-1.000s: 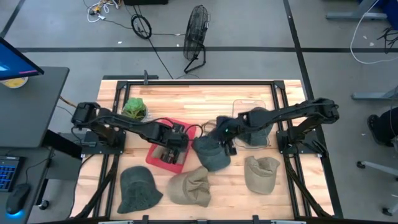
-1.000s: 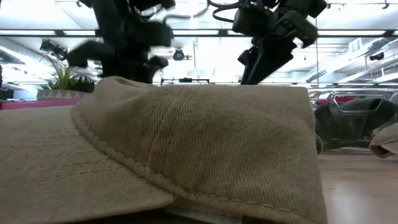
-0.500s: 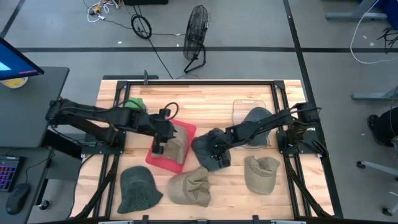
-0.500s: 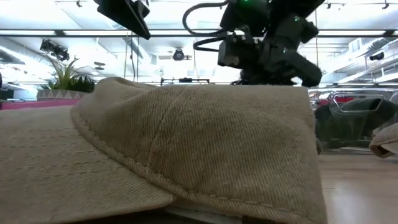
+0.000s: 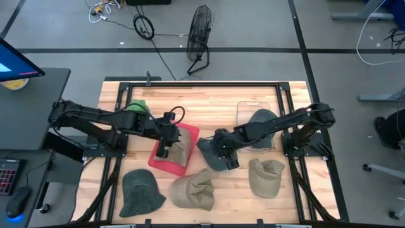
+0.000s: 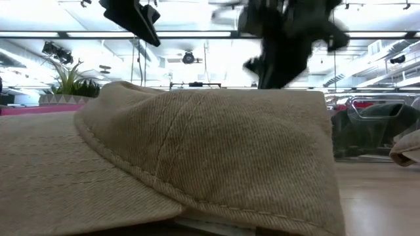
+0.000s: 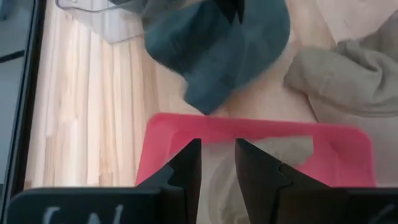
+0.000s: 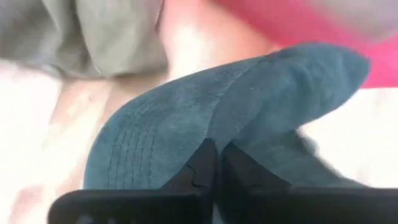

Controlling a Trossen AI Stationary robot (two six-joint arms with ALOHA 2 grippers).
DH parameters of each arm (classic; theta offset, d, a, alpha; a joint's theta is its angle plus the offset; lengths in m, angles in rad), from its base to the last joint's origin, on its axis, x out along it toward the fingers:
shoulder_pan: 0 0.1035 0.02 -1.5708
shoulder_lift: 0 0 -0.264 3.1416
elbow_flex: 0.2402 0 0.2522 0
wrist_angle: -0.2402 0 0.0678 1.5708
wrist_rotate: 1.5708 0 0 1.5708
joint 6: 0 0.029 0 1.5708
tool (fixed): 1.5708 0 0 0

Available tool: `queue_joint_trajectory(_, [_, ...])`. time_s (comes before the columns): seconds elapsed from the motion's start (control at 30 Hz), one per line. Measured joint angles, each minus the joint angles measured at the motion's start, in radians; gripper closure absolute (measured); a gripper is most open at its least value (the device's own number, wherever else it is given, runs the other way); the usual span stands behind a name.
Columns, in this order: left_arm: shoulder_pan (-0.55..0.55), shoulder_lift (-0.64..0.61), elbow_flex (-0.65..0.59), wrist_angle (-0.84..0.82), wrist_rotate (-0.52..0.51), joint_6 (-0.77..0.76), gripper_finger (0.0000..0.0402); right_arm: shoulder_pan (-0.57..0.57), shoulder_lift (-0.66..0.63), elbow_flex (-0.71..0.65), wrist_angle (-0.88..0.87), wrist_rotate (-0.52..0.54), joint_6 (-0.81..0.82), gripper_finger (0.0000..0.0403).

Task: Pick & Place hat
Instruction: Put the top black cap into the transparent bin

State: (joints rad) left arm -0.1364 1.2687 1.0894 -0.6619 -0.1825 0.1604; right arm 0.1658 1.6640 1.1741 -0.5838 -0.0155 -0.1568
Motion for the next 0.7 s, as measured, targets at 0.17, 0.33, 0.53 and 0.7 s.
queue_joint_trajectory(0.17, [0.0,0.002,0.0,0.004,0.0,0.0,0.0301,0.047,-0.111,0.143,-0.239,0.259,0.007,0.0393])
queue_joint_trajectory(0.33, [0.0,0.002,0.0,-0.001,0.0,0.0,0.0301,0.037,-0.228,0.201,-0.49,0.465,0.083,0.0395])
queue_joint_trajectory(0.53, [0.0,0.001,0.0,-0.003,0.0,0.006,0.0301,-0.041,-0.31,0.168,-0.746,0.509,0.306,0.0396])
queue_joint_trajectory(0.7, [0.0,0.001,0.0,-0.002,0.0,0.006,0.0301,-0.091,-0.342,-0.001,-0.769,0.456,0.411,0.0396])
